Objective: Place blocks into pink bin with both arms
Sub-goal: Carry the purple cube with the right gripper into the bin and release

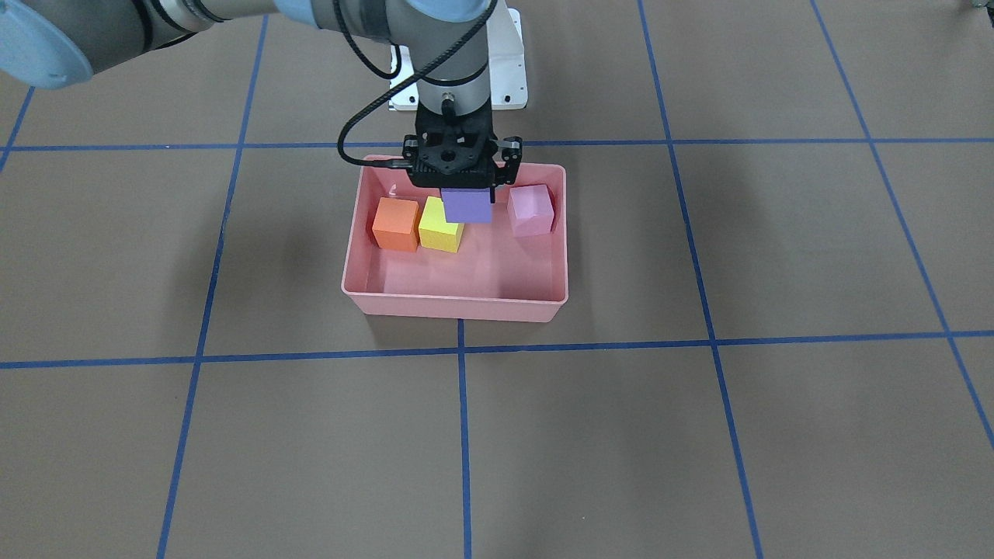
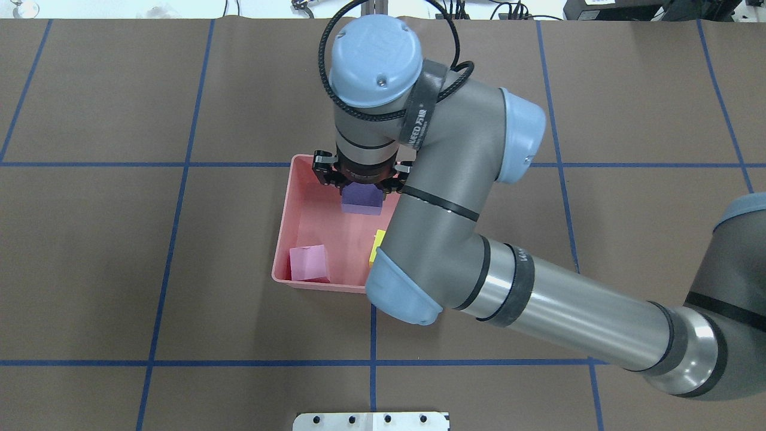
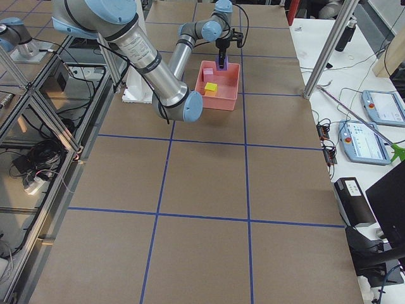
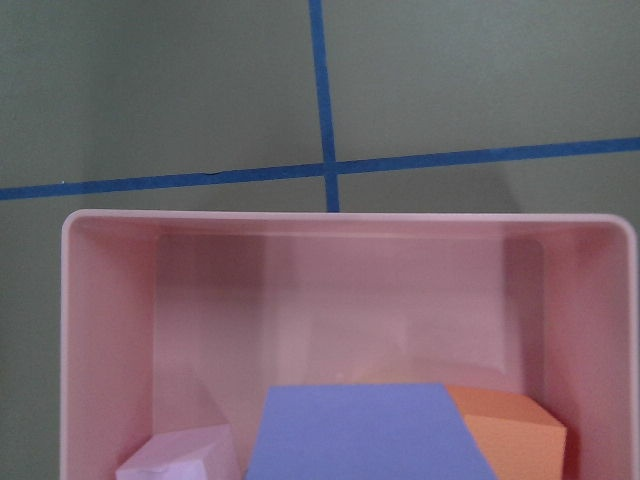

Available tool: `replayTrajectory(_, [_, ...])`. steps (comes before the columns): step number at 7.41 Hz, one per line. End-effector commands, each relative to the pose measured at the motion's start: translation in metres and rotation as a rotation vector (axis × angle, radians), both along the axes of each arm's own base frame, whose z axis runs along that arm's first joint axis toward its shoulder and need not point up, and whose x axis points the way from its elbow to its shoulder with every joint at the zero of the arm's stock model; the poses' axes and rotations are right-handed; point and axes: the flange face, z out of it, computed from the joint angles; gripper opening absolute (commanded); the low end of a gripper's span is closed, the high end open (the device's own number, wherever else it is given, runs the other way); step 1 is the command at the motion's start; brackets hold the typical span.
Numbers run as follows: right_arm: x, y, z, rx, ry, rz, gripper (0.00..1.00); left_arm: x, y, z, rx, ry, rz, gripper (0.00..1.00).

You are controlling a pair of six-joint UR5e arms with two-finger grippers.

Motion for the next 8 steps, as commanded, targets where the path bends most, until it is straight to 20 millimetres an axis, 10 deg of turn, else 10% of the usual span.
replayTrajectory(1, [-0.048,-0.013,-0.017,0.007,0.017,0.020,0.74,0.001,0.000,0.001,-0.004,0.007,0.003,1.00])
replayTrajectory(2, [-0.048,-0.015,-0.017,0.024,0.013,0.026,0.98,0.002,0.000,0.000,-0.004,0.021,0.003,1.00])
replayTrajectory(5, [-0.022,-0.046,-0.013,0.053,0.015,0.024,0.99,0.001,0.005,0.015,-0.030,0.019,0.005,1.00])
replayTrajectory(8, [0.101,-0.125,0.060,0.093,-0.011,-0.069,0.99,-0.001,0.044,0.062,-0.075,0.015,0.005,1.00])
